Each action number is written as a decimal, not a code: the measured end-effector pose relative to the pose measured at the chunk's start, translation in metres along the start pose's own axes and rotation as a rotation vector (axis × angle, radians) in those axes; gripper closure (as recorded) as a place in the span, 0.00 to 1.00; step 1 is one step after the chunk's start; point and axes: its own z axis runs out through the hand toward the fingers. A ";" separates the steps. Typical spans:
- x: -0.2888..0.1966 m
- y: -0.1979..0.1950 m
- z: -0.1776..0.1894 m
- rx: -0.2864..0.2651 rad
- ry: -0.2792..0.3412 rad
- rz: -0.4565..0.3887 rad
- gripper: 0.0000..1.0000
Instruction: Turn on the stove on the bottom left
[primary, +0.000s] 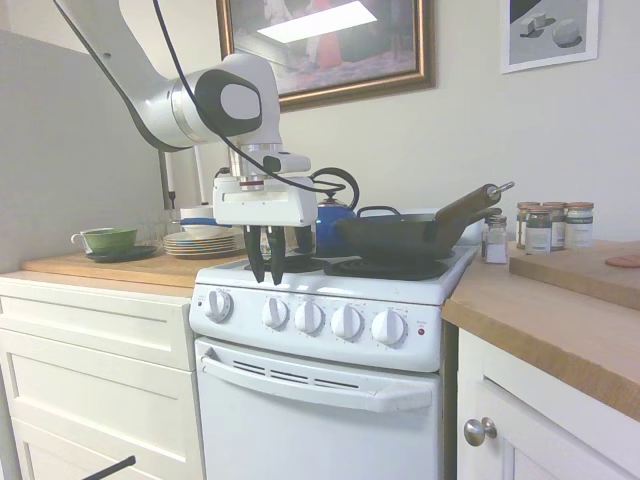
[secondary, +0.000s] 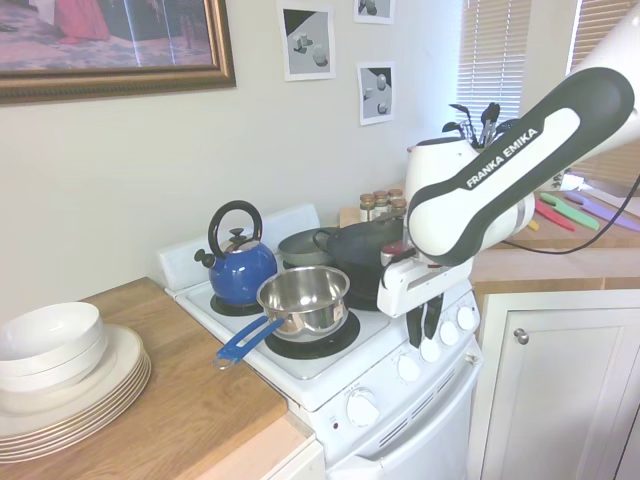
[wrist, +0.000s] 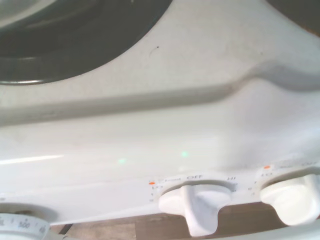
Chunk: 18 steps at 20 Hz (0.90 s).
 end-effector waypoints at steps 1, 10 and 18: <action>0.000 0.000 0.002 -0.001 0.002 0.000 1.00; 0.004 -0.002 0.016 -0.009 0.028 -0.005 1.00; 0.001 -0.006 0.028 -0.013 0.034 -0.013 1.00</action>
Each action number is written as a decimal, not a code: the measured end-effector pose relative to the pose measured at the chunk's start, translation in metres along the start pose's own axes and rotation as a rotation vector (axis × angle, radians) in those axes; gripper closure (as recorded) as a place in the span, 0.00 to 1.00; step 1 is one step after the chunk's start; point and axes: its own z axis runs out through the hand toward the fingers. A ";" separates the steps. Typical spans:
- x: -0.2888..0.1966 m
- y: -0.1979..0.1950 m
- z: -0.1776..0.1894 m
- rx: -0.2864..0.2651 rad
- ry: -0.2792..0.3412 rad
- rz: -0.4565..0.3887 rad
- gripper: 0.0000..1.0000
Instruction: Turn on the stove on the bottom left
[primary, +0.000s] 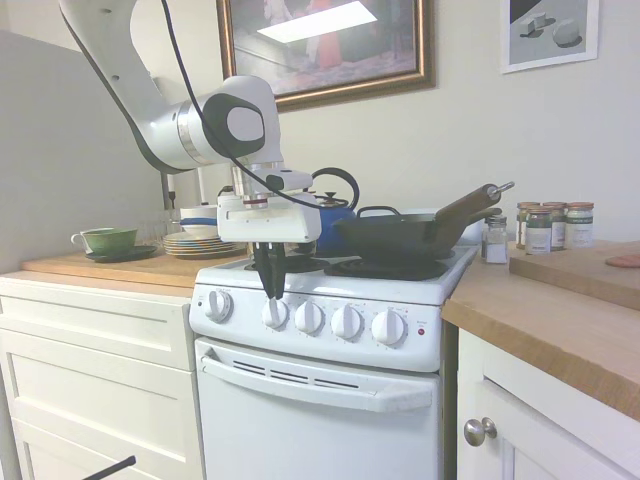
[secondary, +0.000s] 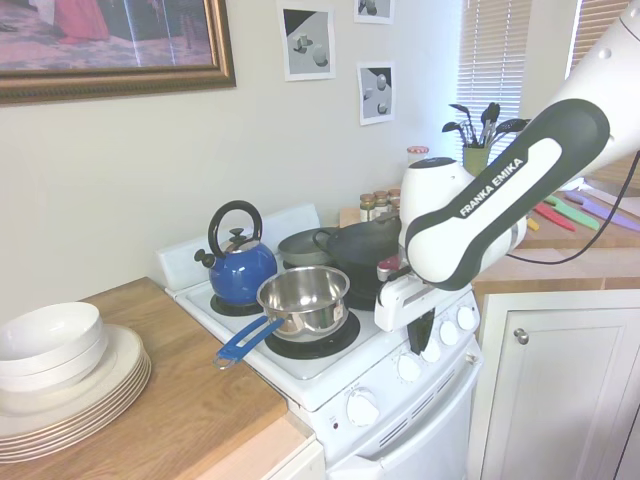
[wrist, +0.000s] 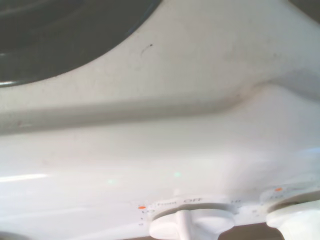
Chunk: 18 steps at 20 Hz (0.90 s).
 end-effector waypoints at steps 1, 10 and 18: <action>0.000 -0.001 0.001 -0.001 0.001 -0.002 1.00; 0.004 -0.006 0.015 -0.002 0.008 0.000 1.00; -0.001 -0.011 0.014 -0.003 0.007 -0.010 1.00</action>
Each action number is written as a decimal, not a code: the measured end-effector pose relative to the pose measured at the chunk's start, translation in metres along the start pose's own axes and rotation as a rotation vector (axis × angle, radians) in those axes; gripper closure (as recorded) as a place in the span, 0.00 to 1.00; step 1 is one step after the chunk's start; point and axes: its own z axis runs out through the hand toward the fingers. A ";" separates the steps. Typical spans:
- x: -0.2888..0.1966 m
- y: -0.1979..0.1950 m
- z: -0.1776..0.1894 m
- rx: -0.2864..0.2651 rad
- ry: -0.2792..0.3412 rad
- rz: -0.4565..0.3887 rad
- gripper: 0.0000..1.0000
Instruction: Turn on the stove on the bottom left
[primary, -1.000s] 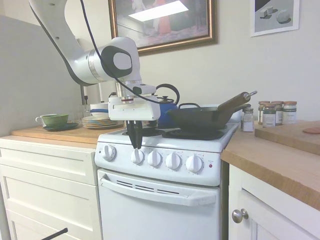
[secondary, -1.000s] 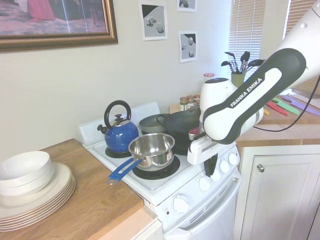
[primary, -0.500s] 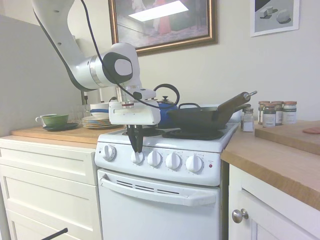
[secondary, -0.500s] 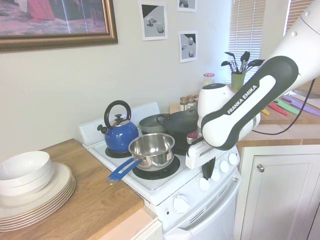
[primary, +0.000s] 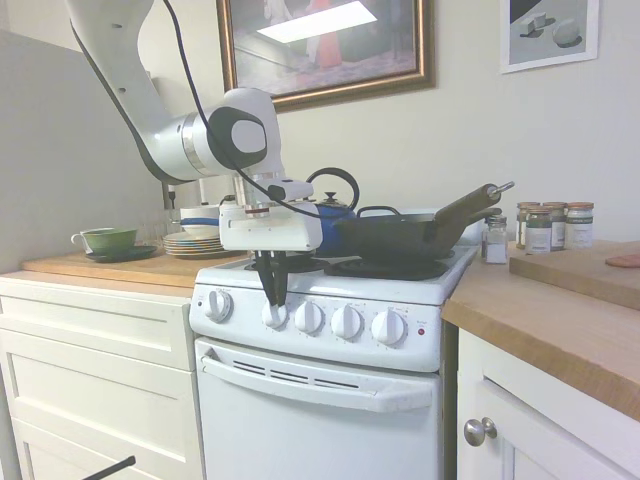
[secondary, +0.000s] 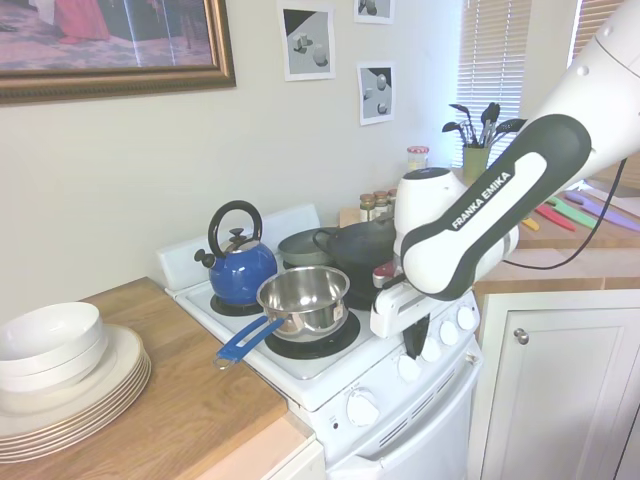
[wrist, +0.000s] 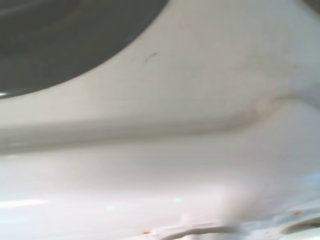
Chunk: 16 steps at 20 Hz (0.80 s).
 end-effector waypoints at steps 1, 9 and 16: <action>-0.001 -0.001 0.000 0.000 0.000 0.000 1.00; -0.004 -0.005 -0.002 -0.001 -0.002 -0.002 1.00; -0.006 -0.008 -0.003 -0.001 -0.004 0.001 1.00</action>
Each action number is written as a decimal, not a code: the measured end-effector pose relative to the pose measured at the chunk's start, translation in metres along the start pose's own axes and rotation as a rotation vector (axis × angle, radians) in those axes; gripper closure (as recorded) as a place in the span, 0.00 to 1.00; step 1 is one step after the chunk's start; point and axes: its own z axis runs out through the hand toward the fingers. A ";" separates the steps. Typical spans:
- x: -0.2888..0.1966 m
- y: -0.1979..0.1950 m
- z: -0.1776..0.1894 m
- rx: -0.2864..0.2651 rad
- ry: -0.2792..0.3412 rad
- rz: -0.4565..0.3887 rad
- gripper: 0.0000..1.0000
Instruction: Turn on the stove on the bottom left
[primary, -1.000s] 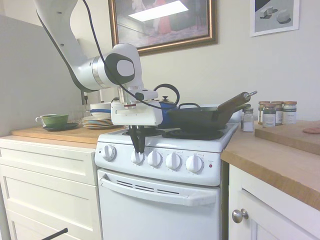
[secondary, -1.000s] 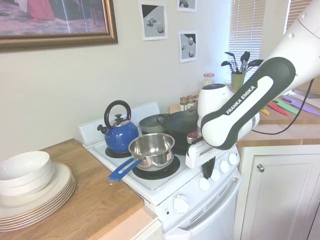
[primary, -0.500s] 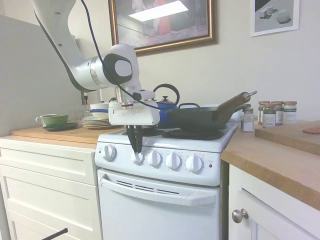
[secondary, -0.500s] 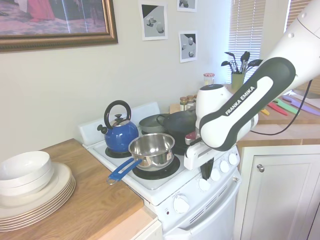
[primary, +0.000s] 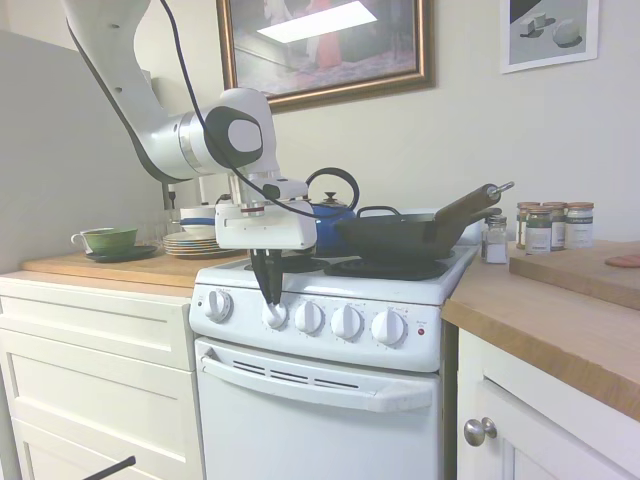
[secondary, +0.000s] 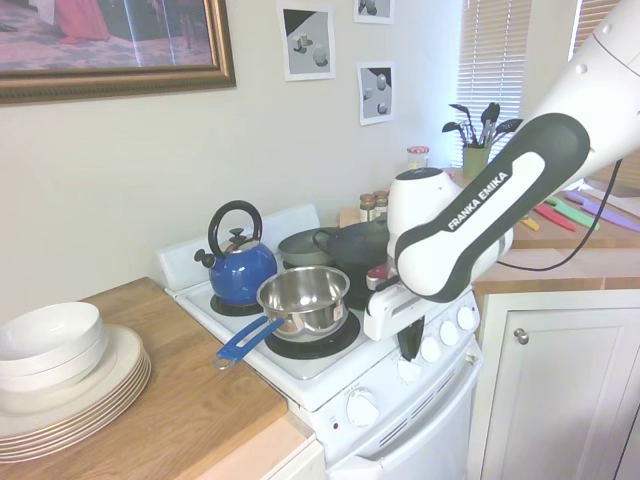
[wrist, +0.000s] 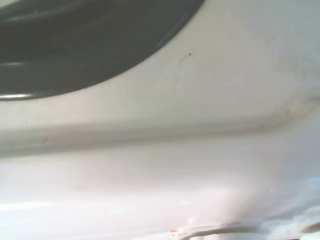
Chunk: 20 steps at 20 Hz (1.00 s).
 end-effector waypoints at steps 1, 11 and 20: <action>0.000 0.000 0.000 0.000 0.000 0.000 1.00; -0.007 -0.008 0.006 -0.001 -0.020 -0.003 1.00; -0.007 -0.008 0.009 -0.001 -0.033 0.012 1.00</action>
